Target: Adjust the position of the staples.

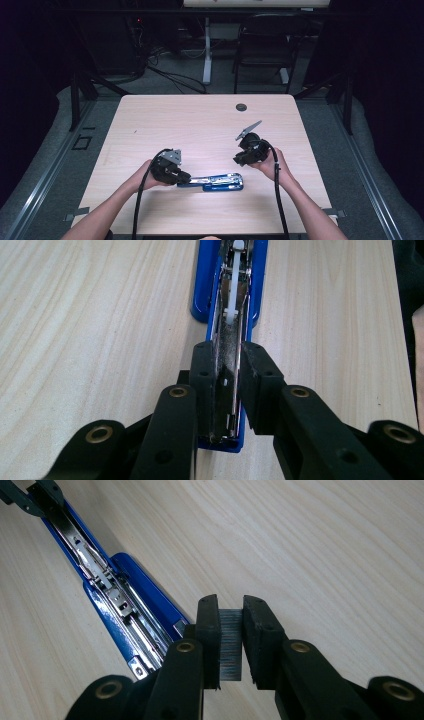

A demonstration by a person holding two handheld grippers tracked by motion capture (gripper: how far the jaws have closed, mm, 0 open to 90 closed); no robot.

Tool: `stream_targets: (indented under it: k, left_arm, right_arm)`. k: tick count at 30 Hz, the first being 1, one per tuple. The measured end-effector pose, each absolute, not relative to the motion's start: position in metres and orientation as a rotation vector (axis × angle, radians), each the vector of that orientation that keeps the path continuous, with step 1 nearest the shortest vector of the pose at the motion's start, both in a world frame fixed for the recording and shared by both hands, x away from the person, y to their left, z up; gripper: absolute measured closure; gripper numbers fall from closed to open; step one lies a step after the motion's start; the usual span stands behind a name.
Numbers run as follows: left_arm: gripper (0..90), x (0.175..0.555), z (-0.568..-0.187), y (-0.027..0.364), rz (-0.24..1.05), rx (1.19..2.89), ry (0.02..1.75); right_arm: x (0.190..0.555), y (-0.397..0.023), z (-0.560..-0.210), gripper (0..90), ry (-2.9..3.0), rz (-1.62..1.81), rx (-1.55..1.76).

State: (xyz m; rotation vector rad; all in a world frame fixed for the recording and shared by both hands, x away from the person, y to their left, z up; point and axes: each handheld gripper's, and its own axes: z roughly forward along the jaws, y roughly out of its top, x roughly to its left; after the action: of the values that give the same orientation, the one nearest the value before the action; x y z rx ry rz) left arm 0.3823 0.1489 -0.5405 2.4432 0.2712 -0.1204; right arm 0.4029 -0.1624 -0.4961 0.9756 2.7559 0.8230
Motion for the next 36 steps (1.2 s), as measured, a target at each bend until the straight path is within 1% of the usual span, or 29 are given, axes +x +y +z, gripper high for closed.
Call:
stream_targets:
  k: [15, 16, 20, 21, 24, 28, 29, 36]
  left_arm:
    - [76.8, 0.384, -0.54, 0.149, -0.12, 2.447, 0.27]
    - [76.8, 0.384, -0.538, 0.149, -0.095, 2.475, 0.272]
    - [76.8, 0.384, -0.539, 0.149, -0.1, 2.469, 0.273]
    - [76.8, 0.384, -0.54, 0.149, -0.124, 2.448, 0.27]
    - [76.8, 0.384, -0.538, 0.149, -0.095, 2.473, 0.273]
    - [76.9, 0.384, -0.538, 0.149, -0.114, 2.467, 0.268]
    - [76.9, 0.384, -0.538, 0.149, -0.099, 2.47, 0.271]
    - [76.8, 0.384, -0.538, 0.149, -0.104, 2.463, 0.275]
  right_arm:
    - [0.403, -0.159, -0.496, 78.8, 2.783, 0.838, 0.944]
    - [0.403, -0.159, -0.496, 78.9, 2.786, 0.834, 0.941]
    - [0.405, -0.155, -0.495, 78.9, 2.786, 0.854, 0.929]
    - [0.405, -0.153, -0.495, 78.8, 2.789, 0.855, 0.925]
    - [0.405, -0.149, -0.496, 78.9, 2.804, 0.857, 0.899]
    - [0.404, -0.147, -0.496, 78.9, 2.821, 0.883, 0.88]
    - [0.404, -0.147, -0.496, 78.9, 2.827, 0.891, 0.876]
    - [0.4, -0.146, -0.494, 78.9, 2.837, 0.926, 0.834]
